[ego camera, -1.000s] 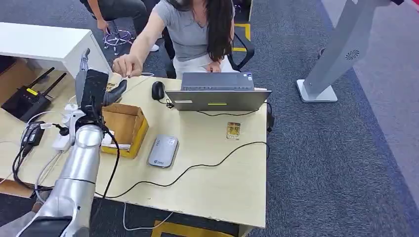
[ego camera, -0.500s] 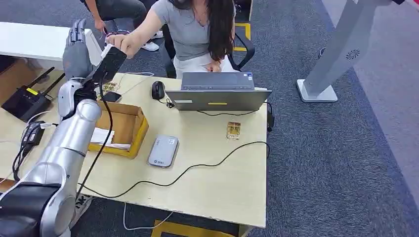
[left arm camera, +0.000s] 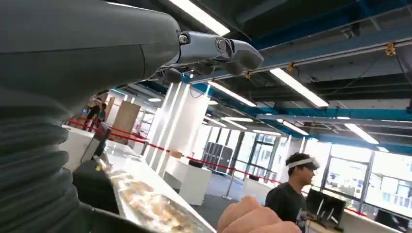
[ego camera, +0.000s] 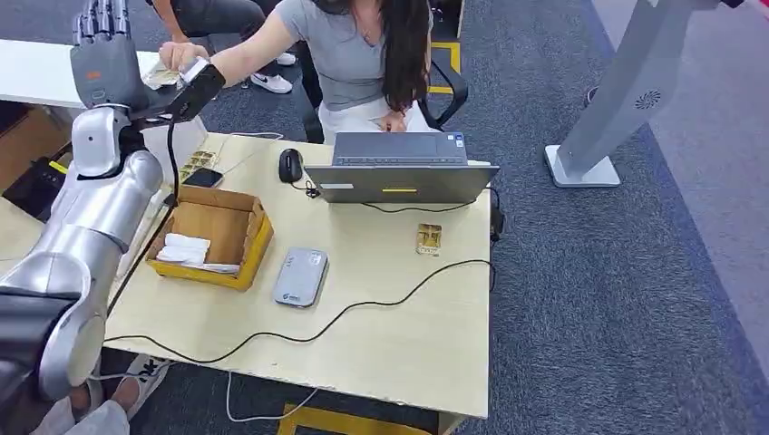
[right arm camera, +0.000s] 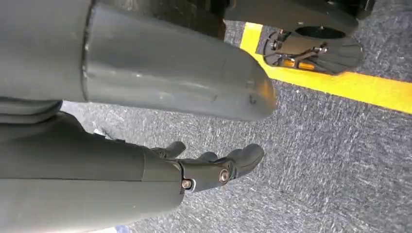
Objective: Pass the card to the sensor for recognition and then transmit it.
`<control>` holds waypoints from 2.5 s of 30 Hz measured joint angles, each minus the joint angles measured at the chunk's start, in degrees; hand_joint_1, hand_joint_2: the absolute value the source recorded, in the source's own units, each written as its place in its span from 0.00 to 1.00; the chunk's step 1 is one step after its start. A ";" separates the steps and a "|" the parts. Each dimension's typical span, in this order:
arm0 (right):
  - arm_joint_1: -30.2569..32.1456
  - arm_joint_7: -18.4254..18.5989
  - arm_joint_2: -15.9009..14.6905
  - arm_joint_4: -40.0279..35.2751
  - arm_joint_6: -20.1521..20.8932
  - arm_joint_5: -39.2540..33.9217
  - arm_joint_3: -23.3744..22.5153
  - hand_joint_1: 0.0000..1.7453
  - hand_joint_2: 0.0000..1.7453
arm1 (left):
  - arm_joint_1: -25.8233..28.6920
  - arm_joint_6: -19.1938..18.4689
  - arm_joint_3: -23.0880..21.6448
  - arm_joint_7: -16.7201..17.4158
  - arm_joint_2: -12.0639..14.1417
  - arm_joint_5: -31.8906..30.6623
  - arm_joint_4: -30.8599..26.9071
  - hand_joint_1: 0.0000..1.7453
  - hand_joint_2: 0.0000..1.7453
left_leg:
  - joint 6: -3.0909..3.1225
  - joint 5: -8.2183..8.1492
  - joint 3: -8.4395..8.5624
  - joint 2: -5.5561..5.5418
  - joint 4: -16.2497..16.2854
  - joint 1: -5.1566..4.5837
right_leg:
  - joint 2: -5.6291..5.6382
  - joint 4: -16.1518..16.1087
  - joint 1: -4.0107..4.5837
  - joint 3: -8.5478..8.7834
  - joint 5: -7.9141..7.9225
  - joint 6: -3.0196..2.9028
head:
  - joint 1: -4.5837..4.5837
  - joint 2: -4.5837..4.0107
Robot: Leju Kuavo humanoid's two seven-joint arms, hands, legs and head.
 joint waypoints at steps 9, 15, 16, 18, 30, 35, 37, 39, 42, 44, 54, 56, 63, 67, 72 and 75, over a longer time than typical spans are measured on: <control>-0.02 -0.02 0.02 0.11 0.31 0.74 0.35 0.00 0.00 | -0.17 -0.09 -0.35 -0.61 0.44 0.61 1.33 1.00 1.00 | 0.00 0.00 -0.01 -0.01 0.00 0.00 | 0.00 0.00 0.00 0.00 0.00 0.00 | 0.00 0.00; -0.02 -0.02 0.04 0.13 0.33 0.79 0.59 0.00 0.00 | -0.28 -0.11 -0.35 -0.77 0.52 0.79 1.94 1.00 1.00 | 0.00 0.00 -0.01 -0.01 0.00 0.00 | -0.01 0.00 0.00 0.00 0.00 0.00 | 0.00 0.00; -0.02 -0.02 0.04 0.13 0.33 0.85 0.59 0.00 0.00 | -0.28 -0.22 -0.35 -0.90 0.55 0.90 1.99 1.00 1.00 | 0.00 0.00 -0.01 -0.01 0.00 0.00 | -0.01 0.00 0.00 0.00 0.00 0.00 | -0.02 0.00; -0.02 -0.02 0.04 0.13 0.33 0.92 0.59 0.00 0.00 | -0.26 -0.26 -0.37 -1.29 0.55 1.25 1.99 1.00 1.00 | 0.00 0.00 -0.01 -0.01 0.00 0.00 | -0.01 0.00 0.00 0.00 0.00 0.00 | -0.02 0.00; 0.55 -0.81 0.35 0.13 -0.13 0.59 0.44 0.00 0.00 | 12.66 -1.86 -1.57 -5.99 -2.45 3.32 -7.57 1.00 1.00 | 0.01 -0.01 0.00 0.01 0.00 -0.03 | 0.00 -0.03 -0.02 -0.01 0.00 0.00 | -0.02 0.00; 1.06 -1.25 0.35 0.13 -0.55 0.39 -0.15 0.00 0.00 | 20.71 -3.28 -4.17 -4.90 -3.96 2.67 -16.32 1.00 1.00 | 0.01 -0.01 -0.07 0.00 0.00 -0.03 | -0.01 -0.04 -0.01 -0.09 0.00 0.00 | 0.00 0.00; 1.15 -1.27 0.35 0.13 -0.66 0.39 -0.42 0.00 0.00 | 22.10 -3.74 -4.61 -4.92 -4.18 2.67 -18.32 1.00 1.00 | 0.01 -0.01 -0.07 0.00 0.00 -0.02 | -0.01 -0.04 -0.01 -0.10 0.00 0.00 | -0.02 0.00; 1.26 -1.40 0.35 0.13 -0.72 0.39 -0.68 0.00 0.00 | 23.56 -4.55 -5.22 -4.90 -4.39 2.67 -20.48 1.00 1.00 | 0.00 -0.01 -0.07 0.01 0.00 -0.02 | -0.01 -0.04 -0.01 -0.10 0.00 0.00 | -0.04 0.00; 1.33 -1.53 0.35 0.13 -0.81 0.39 -1.05 0.00 0.00 | 25.60 -5.42 -6.18 -4.77 -4.57 2.86 -23.42 1.00 1.00 | 0.00 0.00 -0.07 0.00 0.00 -0.01 | -0.01 -0.04 -0.01 -0.10 0.00 0.00 | -0.02 0.00; 1.39 -1.71 0.35 0.13 -0.81 0.39 -1.29 0.00 0.00 | 26.47 -5.88 -6.67 -4.39 -4.66 3.04 -24.74 1.00 1.00 | 0.00 0.00 -0.08 0.00 0.00 -0.01 | -0.01 -0.04 -0.01 -0.10 0.00 0.00 | -0.02 0.00; 1.58 -2.14 0.35 0.13 -0.83 0.26 -2.49 0.00 0.00 | 27.70 -14.28 -9.12 -1.53 -4.66 2.64 -26.47 1.00 1.00 | 0.00 0.00 -0.09 -0.01 0.00 -0.01 | -0.01 -0.04 -0.01 -0.10 0.01 0.02 | -0.02 0.00; 1.72 -2.43 0.35 0.13 -0.98 -0.15 -2.95 0.00 0.00 | 28.58 -16.90 -10.03 -0.37 -4.50 1.73 -26.58 1.00 1.00 | 0.00 0.00 -0.09 0.00 0.00 -0.01 | -0.01 -0.04 -0.01 -0.09 0.01 0.01 | -0.02 0.00; 2.20 -2.78 0.35 0.13 -1.11 -0.98 -4.57 0.00 0.00 | 32.58 -22.82 -13.47 1.73 -3.39 0.90 -29.29 1.00 1.00 | 0.00 -0.01 -0.11 0.00 0.00 -0.01 | -0.01 -0.04 -0.01 -0.13 0.01 0.01 | -0.02 0.00; 2.20 -2.95 0.35 0.13 -1.07 -0.96 -5.16 0.00 0.00 | 33.88 -23.80 -14.58 1.88 -2.67 0.85 -30.40 1.00 1.00 | 0.00 0.00 -0.13 0.00 -0.01 -0.01 | -0.02 -0.04 -0.01 -0.13 0.01 0.02 | -0.02 0.00; 2.21 -3.48 0.35 0.13 -1.05 -0.70 -5.27 0.00 0.00 | 34.70 -24.37 -15.41 1.94 -2.43 0.85 -30.73 1.00 1.00 | 0.00 0.00 -0.13 0.00 0.00 -0.01 | -0.02 -0.04 -0.01 -0.13 0.02 0.02 | -0.02 0.00; 2.21 -3.54 0.35 0.13 -1.05 -0.42 -5.29 0.00 0.00 | 34.97 -25.35 -15.69 1.99 -2.45 0.81 -30.73 1.00 1.00 | 0.00 0.00 -0.13 0.00 0.00 -0.01 | -0.02 -0.04 -0.01 -0.13 0.02 0.01 | -0.02 0.00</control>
